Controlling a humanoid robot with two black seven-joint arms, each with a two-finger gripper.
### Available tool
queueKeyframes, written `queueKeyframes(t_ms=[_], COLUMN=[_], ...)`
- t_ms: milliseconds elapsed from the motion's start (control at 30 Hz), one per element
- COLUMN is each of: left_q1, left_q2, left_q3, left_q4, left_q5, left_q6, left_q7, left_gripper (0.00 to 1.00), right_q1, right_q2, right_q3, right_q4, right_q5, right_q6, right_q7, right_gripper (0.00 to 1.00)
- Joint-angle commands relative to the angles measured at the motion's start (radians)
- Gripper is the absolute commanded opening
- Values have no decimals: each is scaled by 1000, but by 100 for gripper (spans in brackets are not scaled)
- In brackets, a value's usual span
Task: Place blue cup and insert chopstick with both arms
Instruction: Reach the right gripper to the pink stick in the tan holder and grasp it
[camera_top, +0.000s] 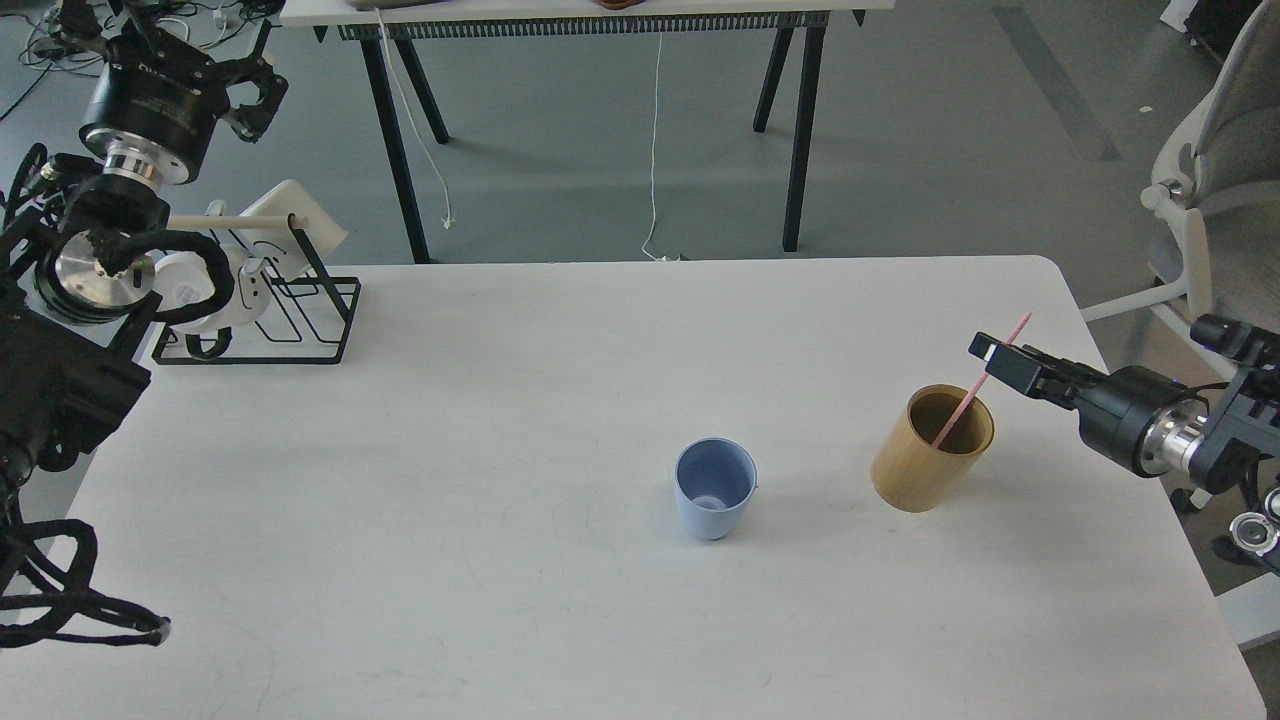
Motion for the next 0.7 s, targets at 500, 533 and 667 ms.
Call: queueKeyframes(t_ms=[500, 533, 667], left_q1=[-1, -1, -1], left_q2=[15, 17, 21], left_q3=[-5, -5, -5], left_q4=[0, 0, 0], left_q5=[-2, -2, -2], left_q6=[0, 0, 0], left_q7=[-2, -2, -2], left_gripper=[99, 100, 99], right_q1=[70, 72, 76], right_q2=[9, 4, -37], right_q3=[-92, -91, -74], right_q4=[3, 6, 58], right_q5=[-4, -3, -1], right_q6=[-6, -8, -8], right_q7=[-13, -13, -12], right_gripper=[0, 0, 0])
